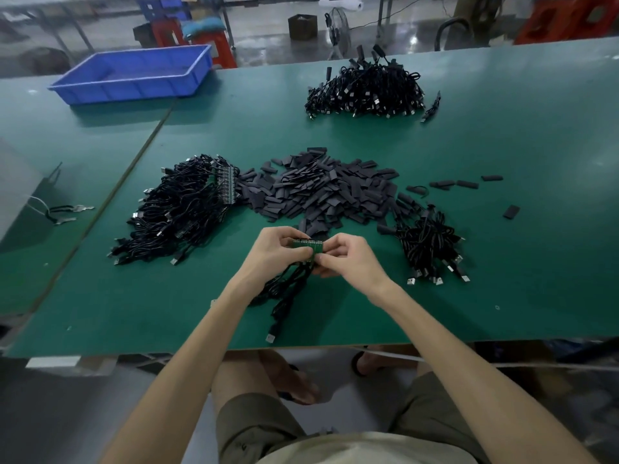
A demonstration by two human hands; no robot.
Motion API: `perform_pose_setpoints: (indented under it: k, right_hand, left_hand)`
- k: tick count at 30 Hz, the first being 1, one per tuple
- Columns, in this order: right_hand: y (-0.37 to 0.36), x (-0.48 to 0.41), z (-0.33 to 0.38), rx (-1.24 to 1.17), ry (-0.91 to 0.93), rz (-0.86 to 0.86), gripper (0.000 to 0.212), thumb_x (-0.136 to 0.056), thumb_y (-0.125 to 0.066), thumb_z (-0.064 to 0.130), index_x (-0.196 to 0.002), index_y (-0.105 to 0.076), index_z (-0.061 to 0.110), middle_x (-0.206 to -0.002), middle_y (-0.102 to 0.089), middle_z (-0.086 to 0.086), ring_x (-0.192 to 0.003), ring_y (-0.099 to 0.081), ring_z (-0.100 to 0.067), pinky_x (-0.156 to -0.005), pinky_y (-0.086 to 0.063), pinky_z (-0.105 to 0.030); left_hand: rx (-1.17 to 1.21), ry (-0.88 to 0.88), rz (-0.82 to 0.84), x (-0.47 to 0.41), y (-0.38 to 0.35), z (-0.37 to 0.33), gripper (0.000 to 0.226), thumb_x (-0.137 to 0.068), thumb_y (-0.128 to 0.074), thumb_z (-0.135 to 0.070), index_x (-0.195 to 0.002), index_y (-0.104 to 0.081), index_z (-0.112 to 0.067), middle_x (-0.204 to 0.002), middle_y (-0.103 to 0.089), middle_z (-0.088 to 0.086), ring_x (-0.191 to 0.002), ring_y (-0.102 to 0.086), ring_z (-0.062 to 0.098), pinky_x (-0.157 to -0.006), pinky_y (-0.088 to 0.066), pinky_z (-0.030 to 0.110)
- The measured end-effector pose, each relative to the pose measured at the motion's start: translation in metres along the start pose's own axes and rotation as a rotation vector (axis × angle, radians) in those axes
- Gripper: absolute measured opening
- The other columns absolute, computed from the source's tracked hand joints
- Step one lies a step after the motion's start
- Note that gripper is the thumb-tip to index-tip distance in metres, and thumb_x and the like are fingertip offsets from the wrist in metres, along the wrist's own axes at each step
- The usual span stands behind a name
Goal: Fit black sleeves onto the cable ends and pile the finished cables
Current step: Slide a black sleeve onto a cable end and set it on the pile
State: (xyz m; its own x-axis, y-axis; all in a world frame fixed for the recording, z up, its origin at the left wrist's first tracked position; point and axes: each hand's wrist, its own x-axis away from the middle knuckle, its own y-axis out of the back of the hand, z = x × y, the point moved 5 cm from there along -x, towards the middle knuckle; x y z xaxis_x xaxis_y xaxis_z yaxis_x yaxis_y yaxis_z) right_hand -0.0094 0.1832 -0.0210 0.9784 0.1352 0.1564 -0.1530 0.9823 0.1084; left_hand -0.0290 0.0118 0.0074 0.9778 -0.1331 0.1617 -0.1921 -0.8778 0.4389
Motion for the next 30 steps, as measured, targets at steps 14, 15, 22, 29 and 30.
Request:
perform_pose_setpoints:
  k: [14, 15, 22, 29, 30]
  right_hand:
    - [0.006, 0.004, -0.007, 0.109, 0.032, -0.177, 0.016, -0.089, -0.081, 0.015, -0.089, -0.069, 0.005, -0.071, -0.076, -0.006, -0.061, -0.076, -0.018, -0.054, -0.055, -0.022]
    - [0.005, 0.004, -0.008, 0.120, 0.036, -0.196, 0.015, -0.089, -0.081, 0.014, -0.088, -0.069, 0.006, -0.072, -0.076, -0.007, -0.061, -0.075, -0.018, -0.055, -0.056, -0.024]
    - [0.016, 0.001, -0.008, 0.076, 0.066, -0.287, 0.006, -0.092, -0.073, 0.012, -0.093, -0.067, 0.012, -0.080, -0.077, -0.001, -0.071, -0.076, -0.013, -0.067, -0.060, -0.029]
    - [0.050, -0.004, -0.020, -0.292, 0.054, -0.351, 0.012, -0.107, -0.055, 0.012, -0.112, -0.066, 0.012, -0.092, -0.071, -0.007, -0.089, -0.077, -0.023, -0.082, -0.062, -0.034]
    - [0.050, -0.005, -0.022, -0.319, 0.053, -0.344, 0.013, -0.108, -0.054, 0.013, -0.113, -0.066, 0.012, -0.093, -0.071, -0.010, -0.089, -0.078, -0.026, -0.082, -0.063, -0.034]
  left_hand:
    - [-0.156, -0.038, -0.157, -0.004, -0.015, -0.003, 0.015, -0.078, -0.084, -0.020, -0.089, -0.074, -0.023, -0.065, -0.066, -0.011, -0.049, -0.054, -0.004, -0.046, -0.038, 0.009]
    - [-0.171, -0.051, -0.173, -0.003, -0.017, -0.003, 0.014, -0.079, -0.083, -0.018, -0.089, -0.074, -0.022, -0.068, -0.067, -0.010, -0.053, -0.057, -0.004, -0.048, -0.039, 0.009]
    - [-0.215, -0.079, -0.308, -0.008, 0.000, 0.002, 0.014, -0.088, -0.077, -0.015, -0.101, -0.071, -0.018, -0.084, -0.066, -0.011, -0.071, -0.059, -0.003, -0.056, -0.043, 0.006]
    - [-0.645, -0.091, -0.439, -0.016, 0.022, 0.022, 0.030, -0.098, -0.061, -0.003, -0.128, -0.062, -0.006, -0.122, -0.061, 0.012, -0.108, -0.054, 0.025, -0.089, -0.043, 0.033]
    - [-0.761, -0.150, -0.468, -0.016, 0.019, 0.018, 0.034, -0.097, -0.061, 0.000, -0.130, -0.061, -0.007, -0.125, -0.059, 0.013, -0.115, -0.049, 0.030, -0.096, -0.039, 0.037]
